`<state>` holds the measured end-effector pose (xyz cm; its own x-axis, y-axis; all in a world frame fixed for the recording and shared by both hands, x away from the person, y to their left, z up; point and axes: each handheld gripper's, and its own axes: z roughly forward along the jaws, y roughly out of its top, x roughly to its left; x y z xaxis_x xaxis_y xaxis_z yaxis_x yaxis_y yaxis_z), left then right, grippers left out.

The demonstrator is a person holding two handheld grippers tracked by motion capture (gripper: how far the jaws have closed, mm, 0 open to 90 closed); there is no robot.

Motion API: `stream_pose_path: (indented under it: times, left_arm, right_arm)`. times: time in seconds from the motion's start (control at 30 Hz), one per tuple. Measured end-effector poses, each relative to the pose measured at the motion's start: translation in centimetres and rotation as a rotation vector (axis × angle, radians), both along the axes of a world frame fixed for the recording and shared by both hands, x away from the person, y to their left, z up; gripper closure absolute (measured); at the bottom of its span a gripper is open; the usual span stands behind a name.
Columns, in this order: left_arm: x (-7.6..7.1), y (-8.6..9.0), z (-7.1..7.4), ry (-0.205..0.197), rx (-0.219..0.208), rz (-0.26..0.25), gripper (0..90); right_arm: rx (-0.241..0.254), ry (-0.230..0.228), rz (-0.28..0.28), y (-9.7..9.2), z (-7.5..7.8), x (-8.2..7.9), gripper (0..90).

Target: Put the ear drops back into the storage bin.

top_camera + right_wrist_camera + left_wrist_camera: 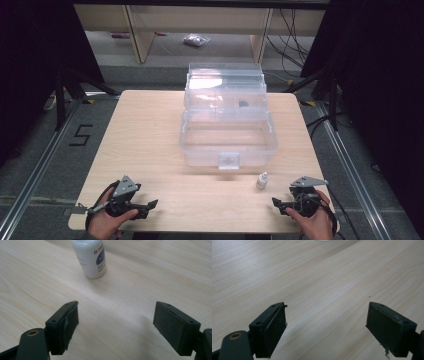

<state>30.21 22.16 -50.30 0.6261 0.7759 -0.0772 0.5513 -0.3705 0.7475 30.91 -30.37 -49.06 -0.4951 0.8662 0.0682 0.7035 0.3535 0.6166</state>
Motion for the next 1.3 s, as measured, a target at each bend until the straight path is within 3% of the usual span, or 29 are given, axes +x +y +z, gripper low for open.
stream_pose_path:
  times: [0.03, 0.07, 0.13, 0.17, 0.23, 0.27, 0.37, 0.43, 0.47, 0.5, 0.57, 0.6, 0.67, 0.8, 0.9, 0.93, 1.03, 1.07, 1.2, 1.23, 1.3]
  left_arm:
    - [-0.1, -0.1, 0.0, -0.006, -0.02, 0.004, 15.7]
    - [-0.1, 0.0, 0.1, -0.009, 0.002, -0.002, 15.7]
    - [-0.1, -0.1, 0.0, -0.019, 0.009, 0.001, 15.7]
    - [0.0, 0.0, 0.0, -0.018, 0.021, -0.008, 15.7]
    - [0.0, 0.0, 0.0, -0.015, 0.034, -0.012, 15.7]
    - [0.0, 0.0, 0.1, -0.008, 0.037, -0.017, 15.7]
    - [-0.1, -0.2, 0.0, -0.02, 0.017, -0.013, 15.7]
    - [-0.1, -0.3, -0.1, -0.022, 0.02, -0.01, 15.7]
    - [0.0, -0.3, -0.1, -0.021, 0.016, -0.007, 15.7]
    - [0.1, -0.2, -0.1, -0.021, 0.038, -0.01, 15.7]
    - [0.0, -0.3, -0.1, -0.022, 0.019, -0.006, 15.7]
    - [0.1, -0.2, -0.1, -0.024, 0.039, -0.006, 15.7]
    - [0.0, -0.3, 0.0, -0.025, 0.024, -0.01, 15.7]
    - [0.0, -0.3, 0.0, -0.024, 0.055, -0.031, 16.0]
    - [0.0, -0.3, 0.0, -0.032, 0.035, -0.015, 16.0]
    - [0.1, -0.3, 0.0, -0.037, 0.052, -0.01, 16.0]
    - [0.0, -0.2, 0.1, -0.028, 0.037, -0.019, 16.0]
    - [0.0, -0.2, 0.2, -0.02, 0.044, -0.027, 16.0]
    - [0.0, -0.4, 0.0, -0.033, 0.029, -0.02, 16.0]
    - [0.1, -0.3, 0.0, -0.037, 0.055, -0.014, 16.0]
    - [0.1, -0.4, 0.0, -0.039, 0.055, -0.014, 16.0]
  right_arm:
    - [0.0, 0.002, 0.0, 0.0, 0.0, 0.0, 21.2]
    - [0.0, 0.004, -0.005, 0.0, 0.0, -0.1, 21.2]
    - [0.023, 0.04, -0.025, 0.3, 0.2, -0.3, 21.3]
    - [0.001, -0.004, 0.007, 0.1, 0.1, 0.0, 21.3]
    - [0.003, -0.006, 0.025, 0.1, 0.0, 0.1, 22.2]
    - [0.004, 0.024, -0.004, 0.4, 0.1, -0.1, 22.8]
    - [-0.009, 0.004, 0.039, 0.4, 0.0, 0.1, 23.2]
    - [-0.001, -0.009, 0.028, 0.7, 0.1, 0.1, 25.3]
    - [-0.009, 0.011, 0.049, 0.6, 0.2, 0.2, 27.2]
    - [0.002, 0.029, 0.08, 0.6, 0.4, 0.4, 27.7]
    - [-0.014, 0.027, 0.093, 0.7, 0.5, 0.6, 27.6]
    - [-0.017, 0.042, 0.089, 0.9, 0.7, 0.6, 27.6]
    - [-0.022, 0.046, 0.097, 1.0, 1.0, 0.7, 27.6]
    - [-0.041, 0.063, 0.115, 1.5, 1.3, 0.9, 29.3]
    - [-0.064, 0.078, 0.125, 1.8, 1.7, 1.0, 29.7]
    - [-0.079, 0.078, 0.144, 1.8, 1.9, 1.2, 29.7]
    - [-0.081, 0.091, 0.13, 2.0, 2.1, 1.5, 29.4]
    - [-0.088, 0.087, 0.15, 2.0, 2.2, 1.6, 29.2]
    - [-0.112, 0.071, 0.141, 2.6, 2.5, 2.0, 29.2]
    - [-0.124, 0.061, 0.144, 2.8, 2.6, 2.1, 29.1]
    - [-0.126, 0.088, 0.145, 3.3, 2.8, 2.4, 29.2]
